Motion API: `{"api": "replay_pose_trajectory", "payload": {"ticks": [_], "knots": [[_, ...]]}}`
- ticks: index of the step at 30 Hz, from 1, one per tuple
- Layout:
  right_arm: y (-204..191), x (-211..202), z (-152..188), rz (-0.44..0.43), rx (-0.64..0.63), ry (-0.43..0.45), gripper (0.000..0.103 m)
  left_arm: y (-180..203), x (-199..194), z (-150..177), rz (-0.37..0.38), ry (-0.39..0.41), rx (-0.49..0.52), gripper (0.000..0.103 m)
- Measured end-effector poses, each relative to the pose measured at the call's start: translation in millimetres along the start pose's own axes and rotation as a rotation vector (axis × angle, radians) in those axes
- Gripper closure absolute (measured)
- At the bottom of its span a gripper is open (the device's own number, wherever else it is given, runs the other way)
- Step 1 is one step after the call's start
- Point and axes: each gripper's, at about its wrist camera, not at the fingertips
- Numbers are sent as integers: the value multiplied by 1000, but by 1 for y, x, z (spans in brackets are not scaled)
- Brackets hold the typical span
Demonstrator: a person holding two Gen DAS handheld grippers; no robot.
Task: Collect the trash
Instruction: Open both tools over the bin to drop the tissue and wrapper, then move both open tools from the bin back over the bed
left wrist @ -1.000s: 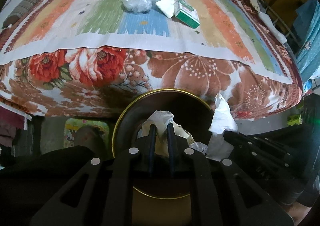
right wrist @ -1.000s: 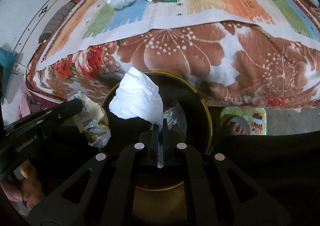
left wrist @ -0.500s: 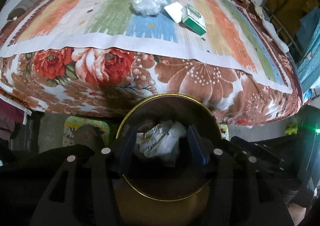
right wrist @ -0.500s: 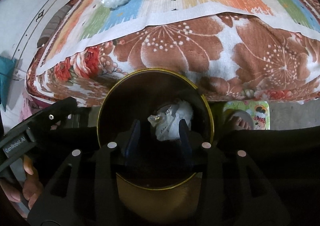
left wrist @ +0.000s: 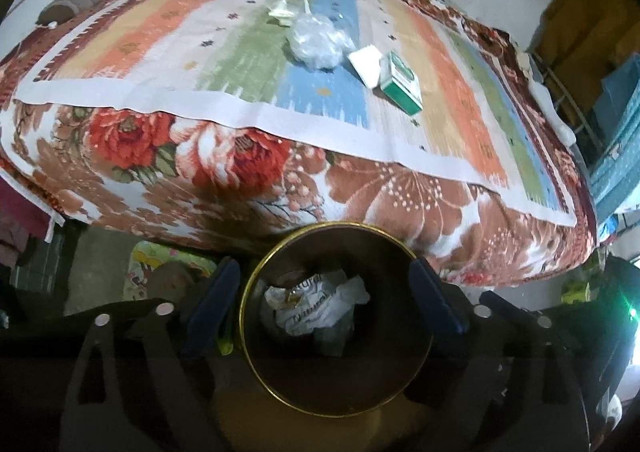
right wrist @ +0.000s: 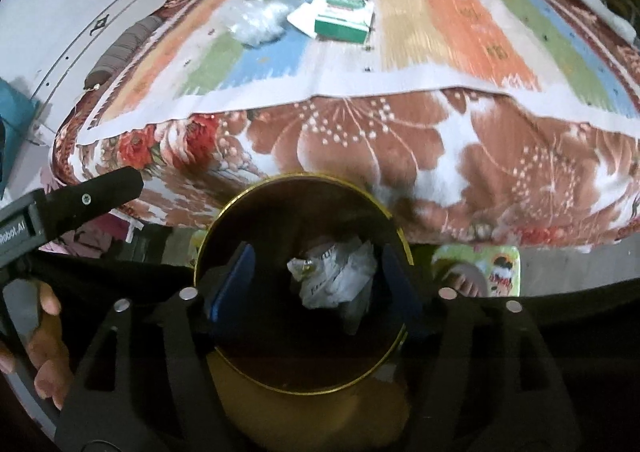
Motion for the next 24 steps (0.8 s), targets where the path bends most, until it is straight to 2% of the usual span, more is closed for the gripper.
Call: {"api": "replay_pose_trajectory", "payload": {"ticks": [3,6,11,21,24], "knots": [[1,-6,-4,-10,-3,20,25,-5,-5,-4,-20,34,-26,6],[0,-12,-11,-29,-18,39,17,-7,-10,-13,-48,66,-38,6],[-5,-15,-24,-57,-45,37,9,-7,-20,-31,-44,109,-30,6],[-3,-19,-72,-82,-68,60,9,-2,-19,-68,-57,103,17,6],[3,-17,-89,-82,-53,74,9,1,-15,-89,-79,95,72,6]]}}
Point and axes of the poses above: each gripper's, at about its wrist camera, not at the fingertips, and x roughly the way its jaws point, y to its right, z to its underside, and after that the axes turned 3 degrees about -z, right-handed
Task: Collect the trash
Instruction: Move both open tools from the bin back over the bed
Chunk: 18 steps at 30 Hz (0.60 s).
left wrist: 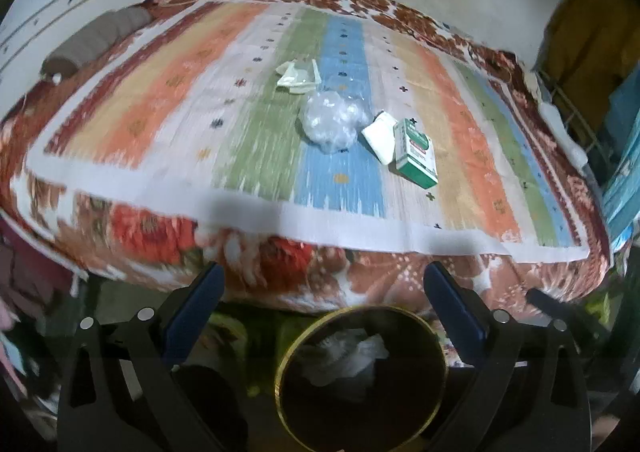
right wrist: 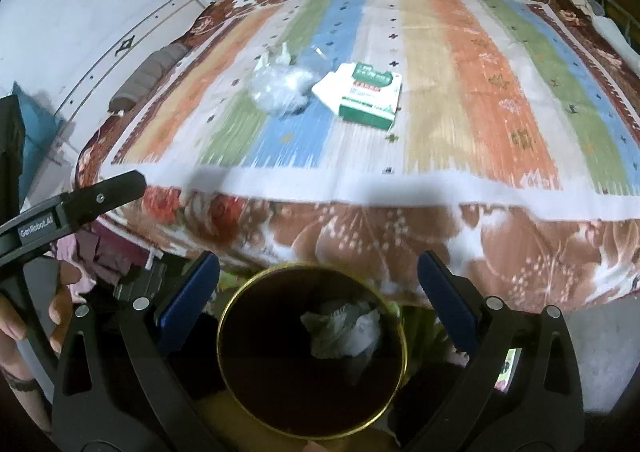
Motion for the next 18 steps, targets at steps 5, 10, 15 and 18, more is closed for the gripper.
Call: {"api": "replay_pose_trajectory", "payload": {"ticks": [5,10,15,18], "knots": [[11,13,-22,-18,64,-14,9,-1,11,-28,-9,-7,10,6],[17,20,-47,6,61,-8,9,-1,26,-55,-23,-7,38,6],[27,29,-69,38,69,0,9,-10,44,-75,-44,-19,21,6],[26,37,-79,53,42,1,9,-16,54,-81,-25,-46,-11,6]]}}
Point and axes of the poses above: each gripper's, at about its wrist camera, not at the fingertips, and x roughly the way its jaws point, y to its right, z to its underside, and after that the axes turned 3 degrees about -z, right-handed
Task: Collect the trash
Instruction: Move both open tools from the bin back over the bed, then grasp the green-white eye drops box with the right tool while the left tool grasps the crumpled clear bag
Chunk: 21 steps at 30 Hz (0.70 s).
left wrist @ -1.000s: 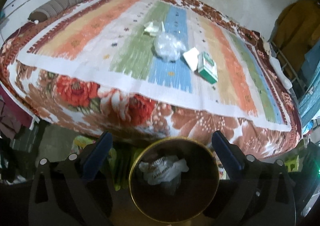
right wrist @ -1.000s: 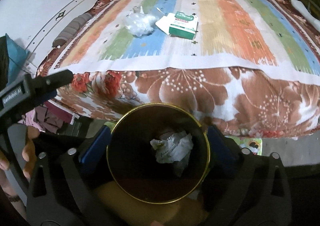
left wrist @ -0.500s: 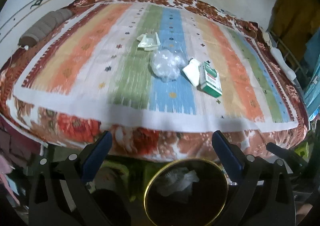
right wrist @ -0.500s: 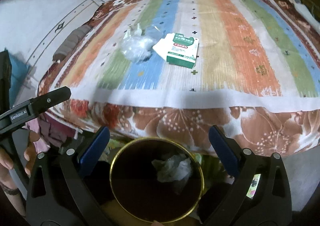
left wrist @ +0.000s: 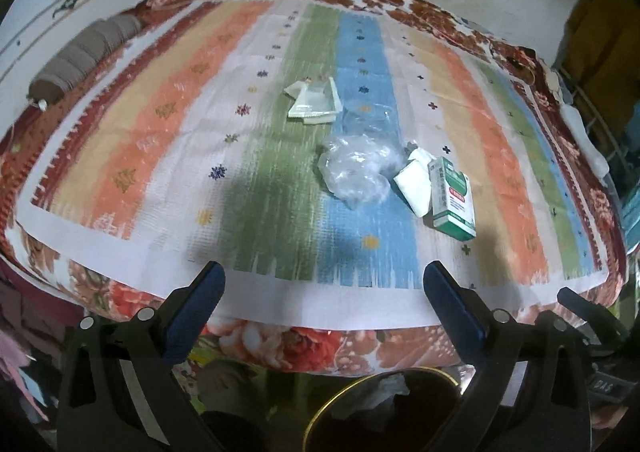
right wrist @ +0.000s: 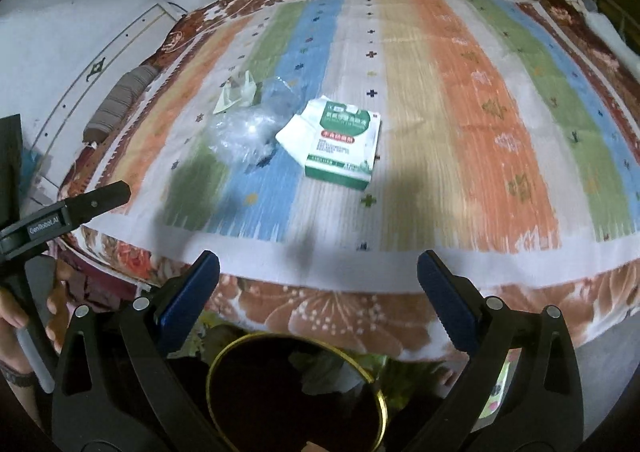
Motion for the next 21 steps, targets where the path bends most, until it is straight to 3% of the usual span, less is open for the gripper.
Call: {"api": "replay_pose_trajectory", "payload": {"ticks": [10,14,21], "knots": [[1,30,-31,19,-26,-12,9,1,15,-18,53,38,-12,6],[4,44,-42,18,-32,-7,9,-5,24,-31,-2,88,-32,6],[12,73,-60,26,-34,-16,9,-7,57,-46,23,47,-46,6]]}}
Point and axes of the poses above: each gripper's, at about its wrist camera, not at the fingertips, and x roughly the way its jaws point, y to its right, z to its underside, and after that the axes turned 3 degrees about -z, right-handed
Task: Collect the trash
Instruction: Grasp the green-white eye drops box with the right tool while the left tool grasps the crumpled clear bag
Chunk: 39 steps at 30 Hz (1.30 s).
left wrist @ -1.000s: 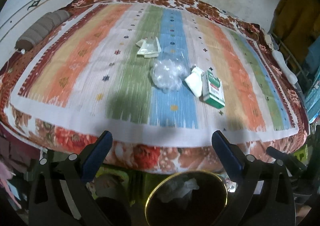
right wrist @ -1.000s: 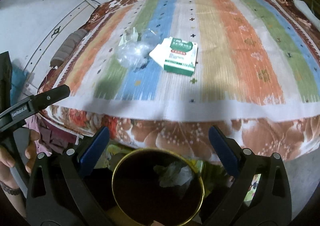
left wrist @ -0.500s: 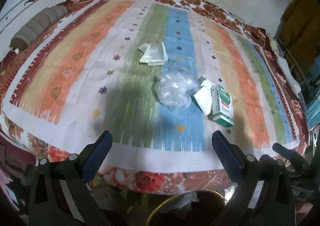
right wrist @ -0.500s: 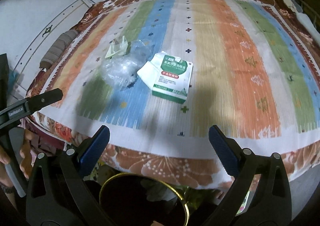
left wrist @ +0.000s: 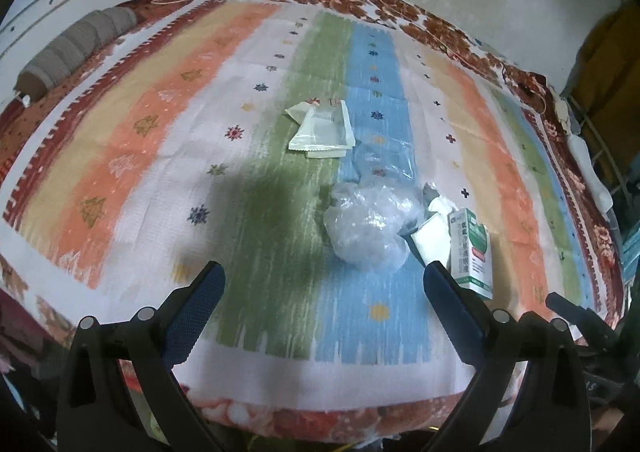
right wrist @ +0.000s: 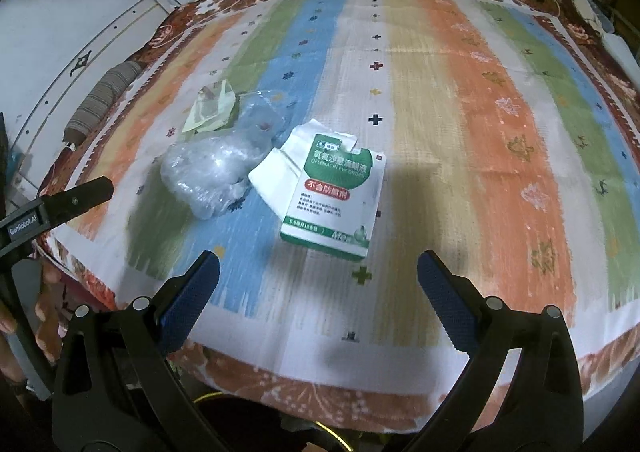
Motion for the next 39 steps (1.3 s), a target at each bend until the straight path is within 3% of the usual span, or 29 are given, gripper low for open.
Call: {"api": "replay_pose_trajectory", "payload": {"ticks": [18,26,31,34,39], "knots": [[17,67,-28,-38,91,-81,9,24,51,-22,12,-36,118,6],[16,86,-34,-34,86,-123,9,28,84,-23,-1,-91,144,6],[15,95,-35,-34,86,-159,10,30,92,-22,50,-106,158,7],[16,98,-35,-28,80,-179,16,35,94,-20,63,-108,185,18],[25,104,-34,23,116,-221,35,38,103,-16,-37,-157,226,57]]}}
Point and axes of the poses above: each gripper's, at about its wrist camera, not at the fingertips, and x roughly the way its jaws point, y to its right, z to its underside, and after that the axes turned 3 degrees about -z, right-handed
